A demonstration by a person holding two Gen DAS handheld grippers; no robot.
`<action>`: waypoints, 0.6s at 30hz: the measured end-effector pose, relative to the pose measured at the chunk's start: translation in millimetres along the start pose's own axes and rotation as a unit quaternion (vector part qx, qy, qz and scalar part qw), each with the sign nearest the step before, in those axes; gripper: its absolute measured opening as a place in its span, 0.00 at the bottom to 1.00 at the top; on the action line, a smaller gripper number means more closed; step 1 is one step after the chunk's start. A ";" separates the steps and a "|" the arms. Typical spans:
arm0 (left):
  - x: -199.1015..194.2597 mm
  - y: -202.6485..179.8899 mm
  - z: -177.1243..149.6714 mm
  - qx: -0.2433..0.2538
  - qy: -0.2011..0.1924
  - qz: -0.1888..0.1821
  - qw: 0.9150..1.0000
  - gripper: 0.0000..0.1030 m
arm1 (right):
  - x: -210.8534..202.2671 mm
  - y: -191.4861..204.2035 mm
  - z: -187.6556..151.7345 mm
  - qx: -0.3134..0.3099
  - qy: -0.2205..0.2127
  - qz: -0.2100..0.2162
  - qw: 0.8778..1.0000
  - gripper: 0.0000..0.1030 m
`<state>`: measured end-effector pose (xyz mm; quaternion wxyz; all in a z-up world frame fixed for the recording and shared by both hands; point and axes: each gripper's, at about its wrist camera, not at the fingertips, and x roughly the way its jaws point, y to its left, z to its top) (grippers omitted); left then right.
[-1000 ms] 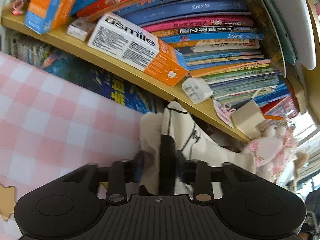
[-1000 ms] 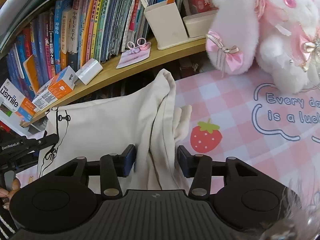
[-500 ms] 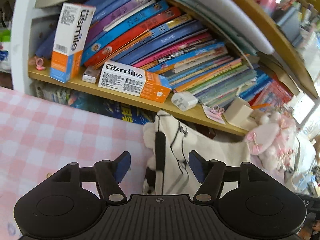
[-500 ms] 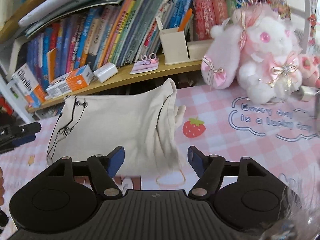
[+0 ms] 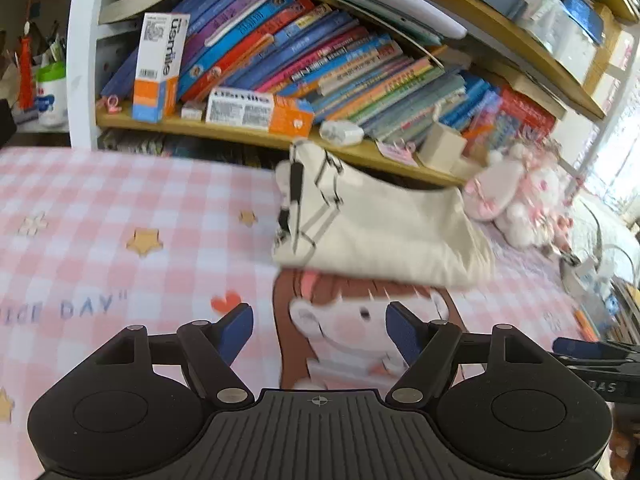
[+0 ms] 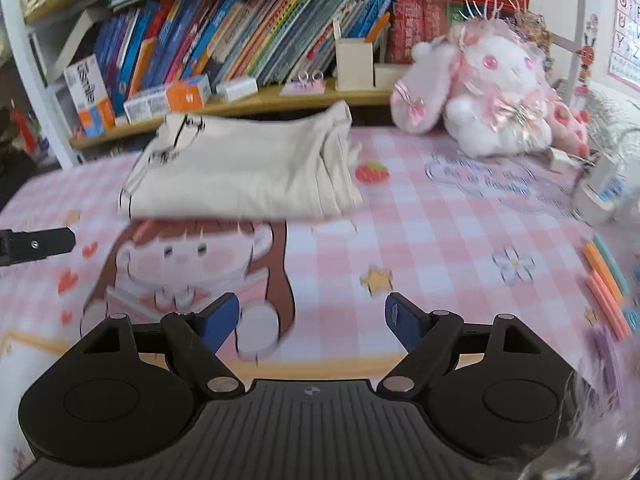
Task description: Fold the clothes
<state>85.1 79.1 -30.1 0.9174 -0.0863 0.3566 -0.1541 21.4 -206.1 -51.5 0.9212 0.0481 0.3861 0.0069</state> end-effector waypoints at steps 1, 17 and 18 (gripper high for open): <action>-3.0 -1.4 -5.0 0.002 0.003 0.001 1.000 0.73 | -3.3 1.1 -5.9 0.000 0.002 -0.001 1.000 0.77; -29.1 -26.7 -53.7 0.033 0.000 0.036 0.999 0.88 | -33.9 29.3 -64.7 -0.007 -0.008 -0.037 0.999 0.85; -30.2 -29.7 -56.2 0.042 -0.003 0.047 0.998 0.90 | -35.5 31.0 -67.7 -0.006 -0.010 -0.039 0.999 0.87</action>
